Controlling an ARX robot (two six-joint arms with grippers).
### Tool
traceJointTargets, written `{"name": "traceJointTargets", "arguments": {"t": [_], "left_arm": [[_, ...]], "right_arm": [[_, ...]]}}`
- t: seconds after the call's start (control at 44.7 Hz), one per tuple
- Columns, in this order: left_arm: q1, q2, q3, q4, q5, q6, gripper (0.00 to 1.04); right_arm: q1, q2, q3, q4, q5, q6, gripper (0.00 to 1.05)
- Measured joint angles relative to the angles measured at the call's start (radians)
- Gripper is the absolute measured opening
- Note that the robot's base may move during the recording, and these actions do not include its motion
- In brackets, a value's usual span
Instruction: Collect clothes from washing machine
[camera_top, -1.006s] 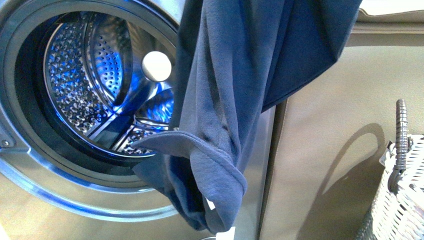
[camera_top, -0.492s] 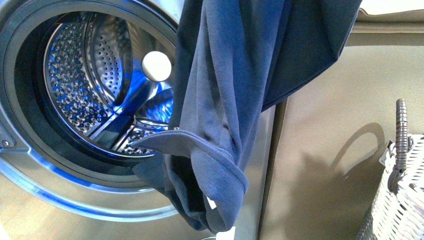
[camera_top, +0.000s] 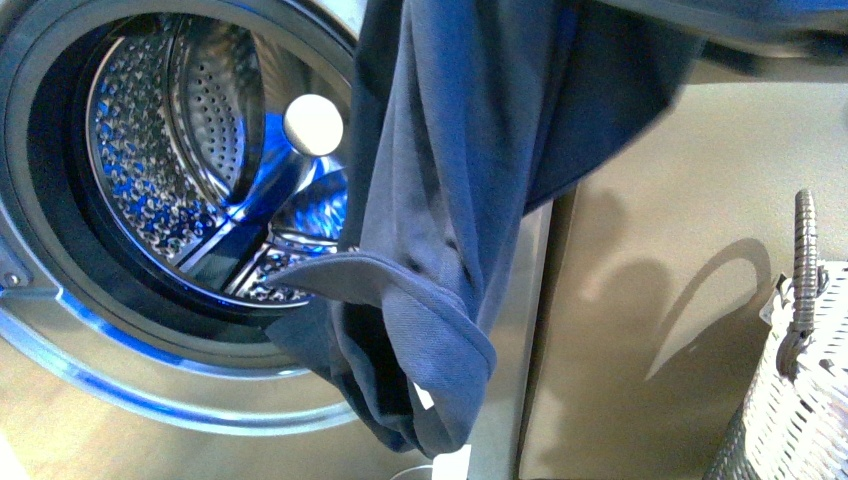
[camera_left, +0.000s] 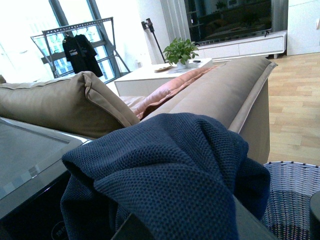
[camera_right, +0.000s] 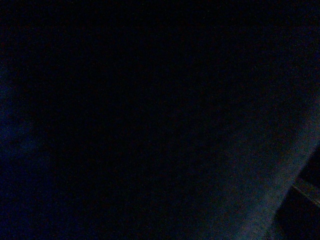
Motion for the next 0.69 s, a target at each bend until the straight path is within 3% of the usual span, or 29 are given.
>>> {"name": "traceJointTargets", "arguments": {"t": [0.335, 0.514, 0.693], "left_arm": [[0.000, 0.000, 0.000, 0.000, -0.001, 0.002, 0.11], [0.000, 0.000, 0.000, 0.000, -0.001, 0.003, 0.11], [0.000, 0.000, 0.000, 0.000, 0.000, 0.003, 0.11]], "right_arm": [[0.098, 0.053, 0.046, 0.044, 0.014, 0.021, 0.97], [0.127, 0.049, 0.023, 0.212, -0.018, 0.151, 0.97], [0.128, 0.063, 0.015, 0.353, 0.029, 0.267, 0.97]]}}
